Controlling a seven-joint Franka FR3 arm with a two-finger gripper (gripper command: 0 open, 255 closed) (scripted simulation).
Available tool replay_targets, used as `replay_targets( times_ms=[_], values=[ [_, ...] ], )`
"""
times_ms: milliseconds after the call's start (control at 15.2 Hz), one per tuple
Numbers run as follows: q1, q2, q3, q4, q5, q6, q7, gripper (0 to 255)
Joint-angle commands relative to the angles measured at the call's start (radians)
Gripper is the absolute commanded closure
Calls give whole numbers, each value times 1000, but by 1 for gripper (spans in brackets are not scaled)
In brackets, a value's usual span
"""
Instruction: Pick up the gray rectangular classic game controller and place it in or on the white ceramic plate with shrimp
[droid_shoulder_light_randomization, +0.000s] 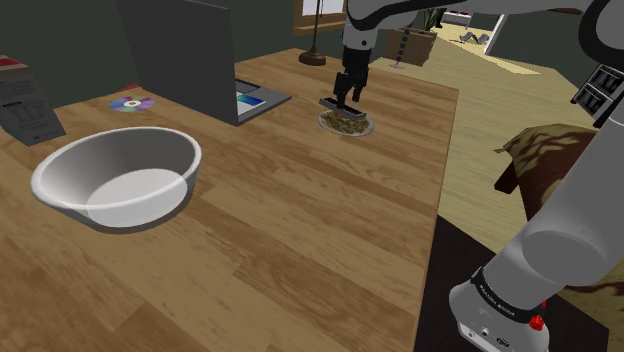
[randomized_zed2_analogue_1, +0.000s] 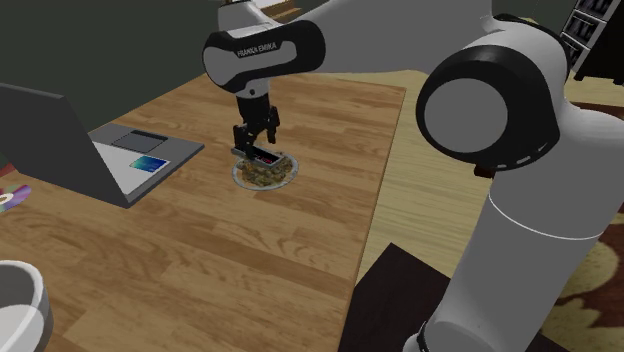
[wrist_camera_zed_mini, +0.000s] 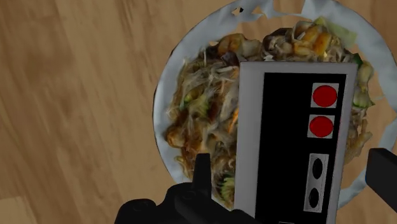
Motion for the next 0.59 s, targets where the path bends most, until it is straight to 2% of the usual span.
replay_targets(
  times_ms=[0, 132, 528],
  values=[
    [0, -4, 0, 48, 0, -51, -1, 0],
    [0, -1, 0, 111, 0, -112, -1, 0],
    [0, -1, 0, 111, 0, -112, -1, 0]
  ],
)
